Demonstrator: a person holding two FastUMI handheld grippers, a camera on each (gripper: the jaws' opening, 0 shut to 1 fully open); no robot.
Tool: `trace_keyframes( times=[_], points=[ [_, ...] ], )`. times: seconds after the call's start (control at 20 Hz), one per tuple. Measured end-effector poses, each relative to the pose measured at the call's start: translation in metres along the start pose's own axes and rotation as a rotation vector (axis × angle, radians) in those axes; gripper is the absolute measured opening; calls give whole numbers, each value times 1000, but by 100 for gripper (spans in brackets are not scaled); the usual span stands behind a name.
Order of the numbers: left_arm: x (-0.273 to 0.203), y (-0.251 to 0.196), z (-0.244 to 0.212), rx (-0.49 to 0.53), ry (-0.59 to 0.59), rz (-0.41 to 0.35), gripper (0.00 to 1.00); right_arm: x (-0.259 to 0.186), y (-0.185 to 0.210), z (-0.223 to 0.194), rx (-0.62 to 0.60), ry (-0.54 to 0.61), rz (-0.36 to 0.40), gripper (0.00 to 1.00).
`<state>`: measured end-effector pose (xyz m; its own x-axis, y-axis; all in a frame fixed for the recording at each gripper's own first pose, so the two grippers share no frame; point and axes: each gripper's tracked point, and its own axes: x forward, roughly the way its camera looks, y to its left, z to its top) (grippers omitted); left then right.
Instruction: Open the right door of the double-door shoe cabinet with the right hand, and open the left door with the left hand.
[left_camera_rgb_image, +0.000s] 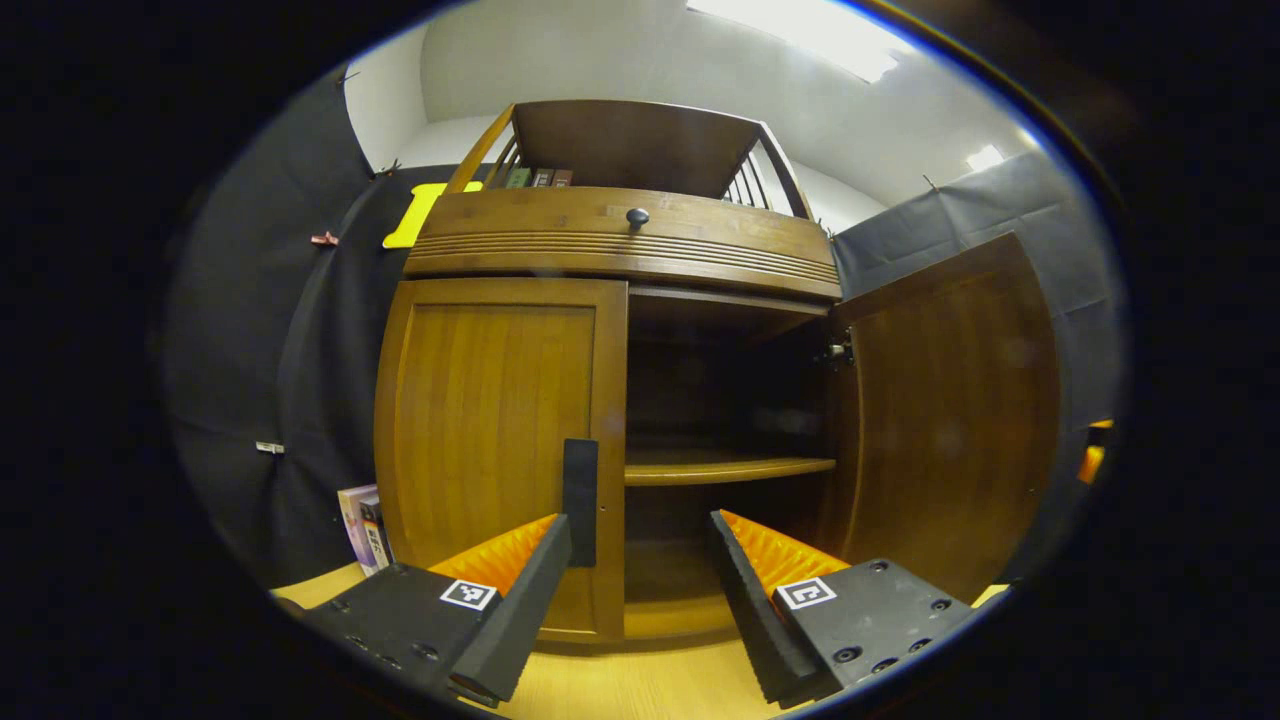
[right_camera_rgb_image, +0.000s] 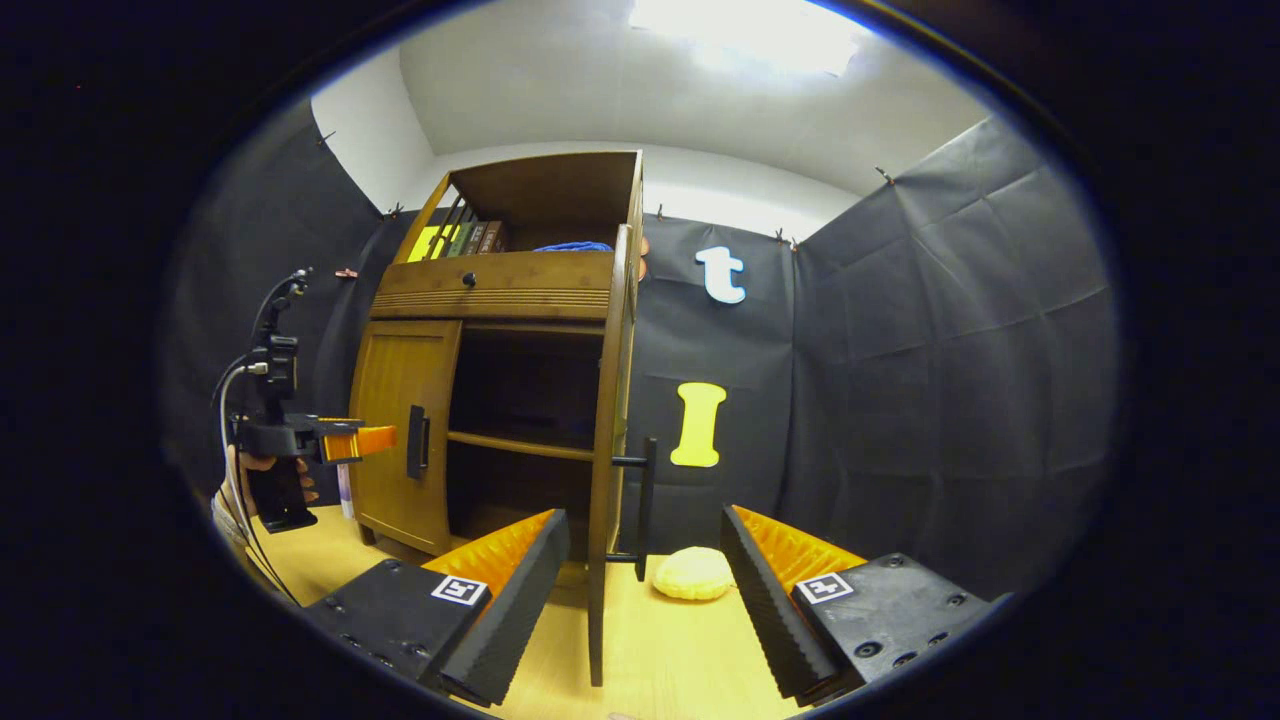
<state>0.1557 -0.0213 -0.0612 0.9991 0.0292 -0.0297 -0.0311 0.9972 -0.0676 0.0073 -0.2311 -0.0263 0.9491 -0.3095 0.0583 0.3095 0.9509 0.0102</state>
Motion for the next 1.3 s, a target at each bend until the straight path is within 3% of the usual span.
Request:
trace_keyframes(
  times=[0.25, 0.55, 0.7, 0.85, 1.1, 1.3],
  points=[
    [51, 13, -28, -14, 47, -20, 83, -1, 10, -3, -3, -10, 24, 97],
    [96, 39, -38, -4, 53, 50, 70, 3, 16, -18, -97, 3, 21, 96],
    [115, 40, -35, 18, 34, 27, 65, 8, 28, -32, -64, 53, 60, 96],
    [131, 43, -43, 3, 29, 10, 59, 15, 23, -37, -43, 73, 44, 97],
    [131, 45, -42, -26, 13, -16, 37, 17, 18, -33, -41, 52, 14, 98],
    [131, 45, -43, -24, 21, -3, 33, 17, 14, -43, -37, 86, -6, 97]
  ],
)
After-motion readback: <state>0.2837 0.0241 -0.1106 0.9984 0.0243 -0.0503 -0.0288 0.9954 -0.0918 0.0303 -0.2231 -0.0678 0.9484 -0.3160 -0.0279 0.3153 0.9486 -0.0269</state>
